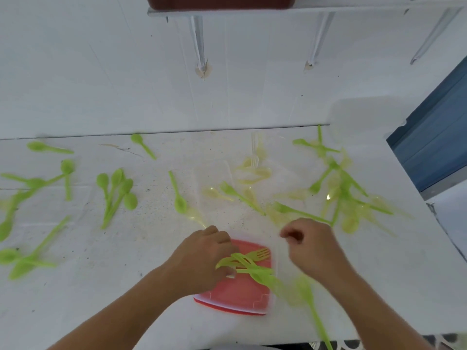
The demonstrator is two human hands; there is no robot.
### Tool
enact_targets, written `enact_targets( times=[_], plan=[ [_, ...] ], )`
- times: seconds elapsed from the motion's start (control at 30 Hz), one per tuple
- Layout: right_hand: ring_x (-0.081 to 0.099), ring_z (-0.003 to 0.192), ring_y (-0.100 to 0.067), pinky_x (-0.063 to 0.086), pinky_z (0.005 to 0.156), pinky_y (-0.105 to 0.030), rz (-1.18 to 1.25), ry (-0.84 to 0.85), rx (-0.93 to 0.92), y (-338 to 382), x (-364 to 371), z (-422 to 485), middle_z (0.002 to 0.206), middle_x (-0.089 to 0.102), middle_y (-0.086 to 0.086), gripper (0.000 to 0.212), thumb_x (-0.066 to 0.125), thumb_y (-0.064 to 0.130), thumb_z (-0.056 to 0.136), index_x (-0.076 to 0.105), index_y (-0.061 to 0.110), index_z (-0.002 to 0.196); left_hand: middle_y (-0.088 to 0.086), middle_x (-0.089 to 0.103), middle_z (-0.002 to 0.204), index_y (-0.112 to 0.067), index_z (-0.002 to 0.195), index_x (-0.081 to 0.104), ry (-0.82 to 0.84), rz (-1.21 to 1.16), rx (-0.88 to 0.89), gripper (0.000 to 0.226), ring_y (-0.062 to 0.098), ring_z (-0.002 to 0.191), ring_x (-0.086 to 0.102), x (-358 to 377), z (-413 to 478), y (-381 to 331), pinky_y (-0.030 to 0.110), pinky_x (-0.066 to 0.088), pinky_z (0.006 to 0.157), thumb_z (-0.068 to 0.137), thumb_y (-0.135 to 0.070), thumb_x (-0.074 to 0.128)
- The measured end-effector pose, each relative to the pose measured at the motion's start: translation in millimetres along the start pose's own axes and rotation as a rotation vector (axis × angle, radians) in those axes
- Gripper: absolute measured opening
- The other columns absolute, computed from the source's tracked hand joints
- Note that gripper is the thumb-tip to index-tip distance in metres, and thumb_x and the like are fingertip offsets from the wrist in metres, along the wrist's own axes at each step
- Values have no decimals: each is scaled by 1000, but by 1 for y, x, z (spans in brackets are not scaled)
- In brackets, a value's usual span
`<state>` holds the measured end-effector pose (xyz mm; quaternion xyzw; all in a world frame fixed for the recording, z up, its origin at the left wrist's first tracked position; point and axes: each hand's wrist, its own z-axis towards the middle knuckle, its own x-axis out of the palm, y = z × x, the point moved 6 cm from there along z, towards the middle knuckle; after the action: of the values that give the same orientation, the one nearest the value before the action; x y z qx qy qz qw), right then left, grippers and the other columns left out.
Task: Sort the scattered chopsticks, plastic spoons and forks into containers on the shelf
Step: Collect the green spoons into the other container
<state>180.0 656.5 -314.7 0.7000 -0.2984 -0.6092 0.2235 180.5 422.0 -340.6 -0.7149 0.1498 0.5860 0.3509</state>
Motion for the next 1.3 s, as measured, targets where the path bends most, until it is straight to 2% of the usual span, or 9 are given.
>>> enact_targets(
  times=[0.1, 0.23, 0.33, 0.53, 0.63, 0.8, 0.93, 1.17, 1.3],
  plan=[
    [63, 75, -9, 55, 69, -27, -510, 317, 265, -56, -14, -10, 81, 65, 11, 11, 62, 18, 73, 65, 27, 77, -13, 67, 108, -35, 123, 69, 5, 119, 99, 51, 13, 94, 60, 29, 11, -12, 30, 52, 71, 87, -68, 54],
    [56, 63, -15, 40, 53, -24, -780, 599, 327, -72, 17, -41, 76, 57, 5, 8, 62, 23, 74, 55, 21, 77, -11, 64, 80, -31, 82, 73, -43, 219, 81, 27, 17, 75, 60, 37, 28, -24, 29, 44, 59, 81, -48, 52],
    [55, 66, -15, 42, 53, -26, -778, 550, 307, -61, 29, -51, 80, 56, 5, 8, 60, 19, 77, 51, 20, 79, -10, 59, 69, -28, 69, 69, -66, 186, 5, 23, 19, 69, 58, 34, 33, -27, 28, 34, 57, 81, -35, 51],
    [53, 64, -16, 42, 56, -25, -705, 452, 327, -52, 32, -65, 78, 54, 2, 9, 55, 13, 72, 50, 17, 77, -4, 63, 96, -21, 100, 67, -28, 47, -208, 22, 21, 96, 60, 18, 29, -25, 31, 43, 69, 101, -29, 47],
    [58, 70, -18, 45, 58, -27, -559, 323, 320, -54, 14, -67, 81, 59, 3, 4, 54, 19, 77, 55, 22, 80, -5, 58, 89, -21, 93, 61, 4, 11, -245, 18, 22, 94, 60, 11, 30, -23, 31, 40, 68, 102, -28, 47],
    [54, 63, -11, 46, 60, -30, -260, 46, 72, -7, -16, -63, 69, 58, 8, 14, 60, 19, 85, 52, 30, 82, -3, 66, 97, -24, 91, 60, 371, 12, -224, 3, 24, 93, 64, 12, 36, -21, 30, 46, 70, 89, -26, 61],
    [58, 76, -8, 51, 70, -33, -212, 115, -166, 44, 13, -64, 81, 61, 11, 16, 64, 17, 87, 68, 31, 94, -8, 67, 104, -27, 113, 72, 380, -32, -106, 33, 18, 102, 64, -4, 36, -18, 34, 56, 80, 83, -17, 66],
    [59, 93, -23, 50, 81, -35, -696, 319, -359, 61, 101, -68, 95, 67, 3, 15, 59, 11, 86, 68, 22, 82, -9, 74, 106, -22, 108, 81, 325, -103, -116, 30, 11, 96, 66, -11, 37, 1, 29, 56, 89, 92, -8, 59],
    [57, 94, -20, 49, 89, -39, -565, 300, -470, 46, 117, -68, 90, 69, 1, 21, 53, 16, 91, 74, 15, 90, -5, 71, 112, -21, 116, 78, 243, -180, -124, 32, 7, 90, 60, -23, 40, -2, 25, 52, 87, 97, -10, 54]
  ],
)
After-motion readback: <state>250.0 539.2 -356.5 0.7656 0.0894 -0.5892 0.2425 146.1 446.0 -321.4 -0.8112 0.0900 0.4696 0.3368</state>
